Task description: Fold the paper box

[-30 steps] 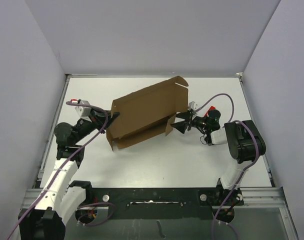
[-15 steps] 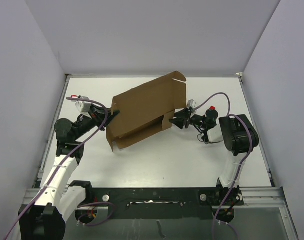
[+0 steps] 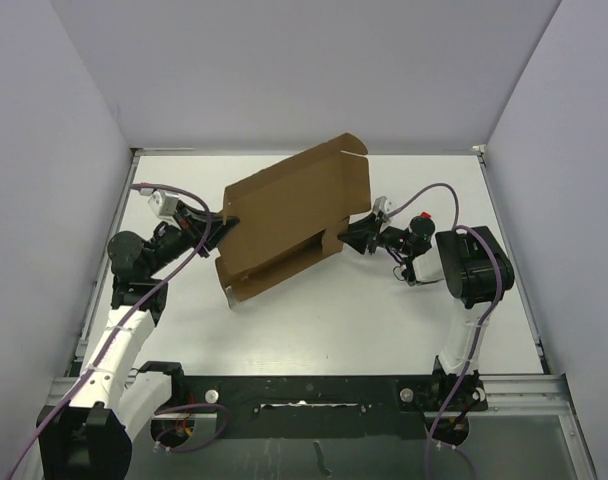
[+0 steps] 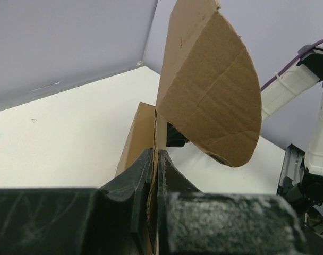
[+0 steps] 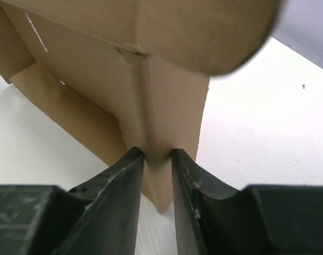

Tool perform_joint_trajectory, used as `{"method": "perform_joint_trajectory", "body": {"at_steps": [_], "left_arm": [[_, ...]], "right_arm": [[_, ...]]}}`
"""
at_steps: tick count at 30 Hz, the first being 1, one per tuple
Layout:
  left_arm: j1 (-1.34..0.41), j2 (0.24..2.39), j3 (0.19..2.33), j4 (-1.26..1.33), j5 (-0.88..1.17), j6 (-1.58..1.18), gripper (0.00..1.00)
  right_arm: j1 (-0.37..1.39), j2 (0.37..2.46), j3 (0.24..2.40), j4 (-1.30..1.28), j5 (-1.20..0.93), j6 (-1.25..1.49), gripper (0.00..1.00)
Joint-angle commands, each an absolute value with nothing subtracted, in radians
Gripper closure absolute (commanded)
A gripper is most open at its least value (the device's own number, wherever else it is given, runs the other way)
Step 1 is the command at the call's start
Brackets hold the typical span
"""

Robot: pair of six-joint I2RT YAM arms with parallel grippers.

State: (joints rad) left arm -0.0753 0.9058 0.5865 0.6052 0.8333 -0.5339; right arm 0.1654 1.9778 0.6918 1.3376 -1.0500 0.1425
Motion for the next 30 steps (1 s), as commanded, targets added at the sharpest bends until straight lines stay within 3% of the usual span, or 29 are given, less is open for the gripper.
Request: {"method": "perform_joint_trajectory", "body": {"at_steps": [1,8,14,20,27,30], "left_arm": [[-0.074,0.925,0.638,0.596,0.834,-0.607,1.0],[-0.072,0.93,0.643,0.616,0.819,-0.674,1.0],[-0.069,0.915,0.652,0.584,0.786,-0.71,1.0],[-0.066,0.874,0.634,0.495,0.659,-0.753,1.0],[-0.066,0.82,0.588,0.459,0.579,-0.775,1.0],[-0.066,0.791,0.565,0.451,0.556,-0.791,0.91]], "right_arm": [[0.193,1.966,0.728,1.391,-1.069,0.126,0.78],[0.199,1.926,0.744,1.268,-1.074,0.075,0.79],[0.2,1.857,0.745,1.18,-1.078,0.044,0.87],[0.199,1.72,0.806,0.761,-1.032,-0.103,0.97],[0.198,1.575,0.964,0.09,-0.972,-0.343,0.98],[0.197,1.55,1.031,-0.159,-0.935,-0.404,0.98]]}}
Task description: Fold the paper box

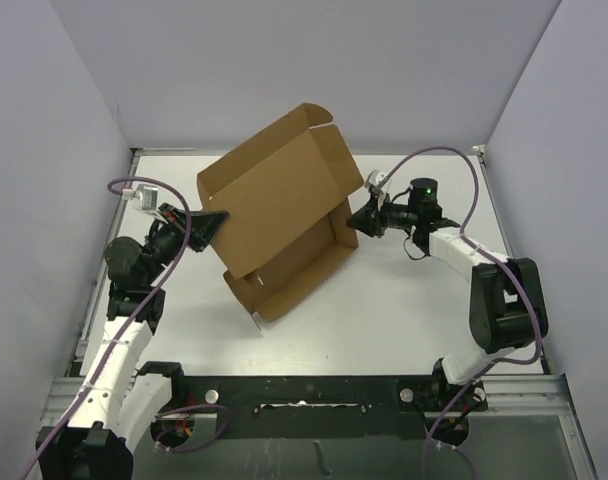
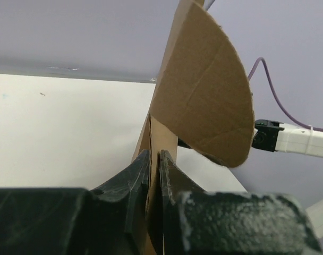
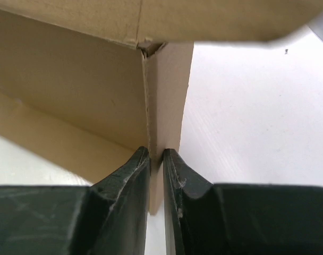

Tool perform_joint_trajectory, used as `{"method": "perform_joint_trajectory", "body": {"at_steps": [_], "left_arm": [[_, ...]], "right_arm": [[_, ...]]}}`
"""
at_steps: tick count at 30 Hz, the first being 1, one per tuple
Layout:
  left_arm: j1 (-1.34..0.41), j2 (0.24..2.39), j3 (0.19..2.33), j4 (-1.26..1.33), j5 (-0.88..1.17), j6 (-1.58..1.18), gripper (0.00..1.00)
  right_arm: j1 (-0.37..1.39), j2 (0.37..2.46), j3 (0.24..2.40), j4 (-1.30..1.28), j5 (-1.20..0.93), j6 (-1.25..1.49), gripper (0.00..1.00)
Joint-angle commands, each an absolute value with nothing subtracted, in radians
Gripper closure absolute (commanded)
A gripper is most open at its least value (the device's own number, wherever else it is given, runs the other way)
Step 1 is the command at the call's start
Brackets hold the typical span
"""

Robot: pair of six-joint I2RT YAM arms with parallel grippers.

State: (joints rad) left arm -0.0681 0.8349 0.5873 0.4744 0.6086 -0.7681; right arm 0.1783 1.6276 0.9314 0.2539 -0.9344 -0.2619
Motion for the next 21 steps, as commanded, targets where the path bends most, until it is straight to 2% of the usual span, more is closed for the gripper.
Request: {"method": "perform_joint_trajectory", "body": {"at_steps": [1,5,10,21], "left_arm": [[-0.066,0.781,0.554,0.451,0.549,-0.798,0.88],[-0.067,0.744,0.491,0.465,0.518,-0.839,0.87],[-0.07,0.737,0.407,0.506,0.524,-0.882,1.0],[-0.131,0.875,0.37,0.569,0.491,-0.838,1.0]], "right_arm": [[0.196,1.54,1.042,-0.22,-0.924,-0.423,0.98],[0.19,1.484,1.058,-0.395,-0.851,-0.475,0.98],[0.179,1.471,1.065,-0.499,-0.753,-0.498,0.97],[0.182,1.59,1.093,-0.537,-0.609,-0.496,0.97]]}}
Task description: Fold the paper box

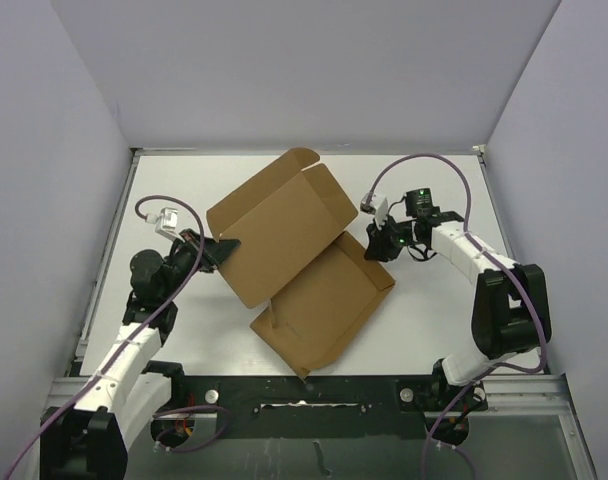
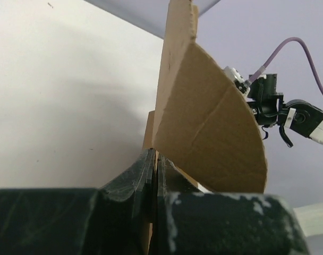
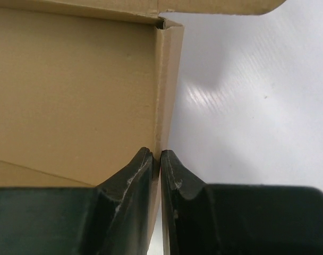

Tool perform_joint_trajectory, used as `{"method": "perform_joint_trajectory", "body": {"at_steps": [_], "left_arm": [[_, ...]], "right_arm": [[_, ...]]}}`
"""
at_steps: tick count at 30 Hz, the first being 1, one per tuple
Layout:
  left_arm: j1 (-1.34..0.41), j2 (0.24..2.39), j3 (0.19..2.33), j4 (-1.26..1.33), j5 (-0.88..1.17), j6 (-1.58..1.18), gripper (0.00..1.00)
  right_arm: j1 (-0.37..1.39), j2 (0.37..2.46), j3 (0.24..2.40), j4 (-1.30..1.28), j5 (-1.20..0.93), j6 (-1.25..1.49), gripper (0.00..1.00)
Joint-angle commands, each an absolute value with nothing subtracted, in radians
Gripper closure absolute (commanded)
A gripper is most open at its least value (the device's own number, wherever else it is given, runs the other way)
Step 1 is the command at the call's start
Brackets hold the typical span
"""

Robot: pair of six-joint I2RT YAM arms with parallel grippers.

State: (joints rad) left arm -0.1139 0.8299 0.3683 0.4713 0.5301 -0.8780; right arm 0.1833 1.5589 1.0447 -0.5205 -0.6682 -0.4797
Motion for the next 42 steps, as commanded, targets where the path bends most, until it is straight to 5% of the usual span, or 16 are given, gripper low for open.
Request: {"method": "perform_joint_trajectory", "body": {"at_steps": [1,28,33,37,42], "left_arm": [[-0.136,0.887,0.371,0.578,0.486,-0.833,1.0],[-0.178,0.953,0.382,0.623,0.452,-0.766,1.0],[-0.182,0.945,0.382,0.616,0.465,-0.753,1.0],[-0.182,0.917,0.384,0.586,0.461,-0.739,1.0],[-0.186,0.904,0.38,0.576,0.458,-0.743,1.0]], "right_arm": [[0.183,1.598,1.095,-0.539,-0.605,-0.498,0.97],[0.238,1.723,1.095,-0.566,-0.427,-0.542,0.71],[0.252,1.728,1.082,-0.534,-0.366,-0.524,0.73],[0.259,1.723,1.073,-0.498,-0.267,-0.48,0.91],[0.266,1.715,1.068,-0.483,-0.201,-0.466,0.96]]}}
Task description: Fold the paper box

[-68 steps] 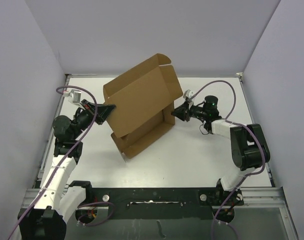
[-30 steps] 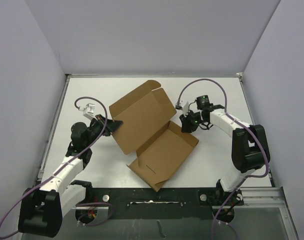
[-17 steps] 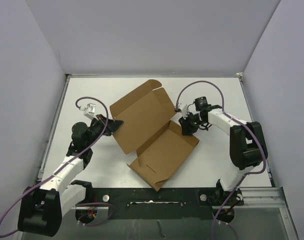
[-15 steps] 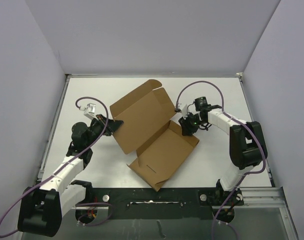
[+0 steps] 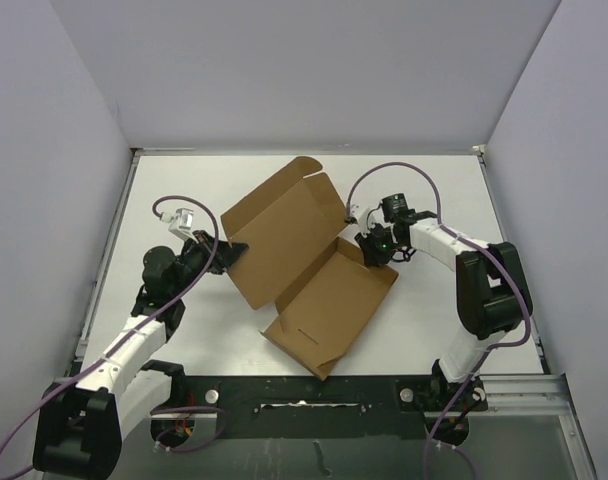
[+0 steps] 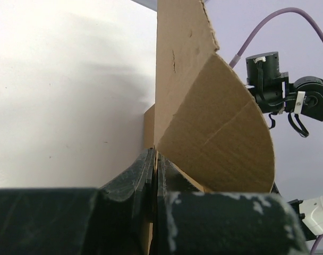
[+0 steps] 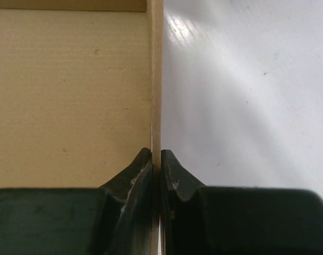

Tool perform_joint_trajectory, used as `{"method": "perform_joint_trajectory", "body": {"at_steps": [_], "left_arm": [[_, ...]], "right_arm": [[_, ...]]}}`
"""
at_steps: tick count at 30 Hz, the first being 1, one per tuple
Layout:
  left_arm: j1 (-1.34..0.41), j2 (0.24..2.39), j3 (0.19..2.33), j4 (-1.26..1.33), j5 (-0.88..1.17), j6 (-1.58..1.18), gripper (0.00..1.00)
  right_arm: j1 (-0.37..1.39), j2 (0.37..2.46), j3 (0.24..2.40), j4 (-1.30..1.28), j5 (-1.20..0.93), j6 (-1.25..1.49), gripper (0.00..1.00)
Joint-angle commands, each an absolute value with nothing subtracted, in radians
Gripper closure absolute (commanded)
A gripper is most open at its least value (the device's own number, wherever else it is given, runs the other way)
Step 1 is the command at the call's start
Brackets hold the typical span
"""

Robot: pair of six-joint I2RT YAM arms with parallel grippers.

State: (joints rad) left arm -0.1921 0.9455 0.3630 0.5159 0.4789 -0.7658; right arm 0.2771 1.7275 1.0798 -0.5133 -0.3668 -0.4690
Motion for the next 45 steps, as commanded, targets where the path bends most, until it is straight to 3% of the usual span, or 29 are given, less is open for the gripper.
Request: {"method": "perform_joint_trajectory", "body": {"at_steps": [1,10,16,20,26,29,31,36,40,45], "left_arm": [[-0.186,0.907,0.382,0.574,0.459,-0.741,1.0],[-0.194,0.919,0.41,0.554,0.458,-0.734,1.0],[-0.203,0.925,0.425,0.539,0.467,-0.729,1.0],[-0.213,0.925,0.426,0.535,0.463,-0.73,1.0],[-0.233,0.941,0.43,0.534,0.455,-0.728,1.0],[-0.238,0.953,0.441,0.533,0.451,-0.717,1.0],[-0.238,0.965,0.455,0.525,0.445,-0.706,1.0],[-0.238,1.019,0.518,0.505,0.447,-0.655,1.0],[-0.238,1.104,0.618,0.447,0.478,-0.563,1.0],[-0.235,1.234,0.757,0.381,0.514,-0.472,1.0]], "right_arm": [[0.265,1.714,1.069,-0.485,-0.211,-0.469,0.94],[0.248,1.673,1.064,-0.494,-0.333,-0.477,0.68],[0.238,1.634,1.03,-0.44,-0.402,-0.455,0.59],[0.241,1.648,1.017,-0.403,-0.377,-0.441,0.59],[0.263,1.678,1.019,-0.395,-0.338,-0.437,0.67],[0.277,1.688,1.025,-0.394,-0.296,-0.431,0.93],[0.277,1.692,1.032,-0.4,-0.282,-0.417,0.99],[0.263,1.667,1.052,-0.436,-0.331,-0.403,0.99],[0.18,1.594,1.059,-0.479,-0.479,-0.419,0.62],[0.054,1.465,1.037,-0.493,-0.649,-0.424,0.45]]}}
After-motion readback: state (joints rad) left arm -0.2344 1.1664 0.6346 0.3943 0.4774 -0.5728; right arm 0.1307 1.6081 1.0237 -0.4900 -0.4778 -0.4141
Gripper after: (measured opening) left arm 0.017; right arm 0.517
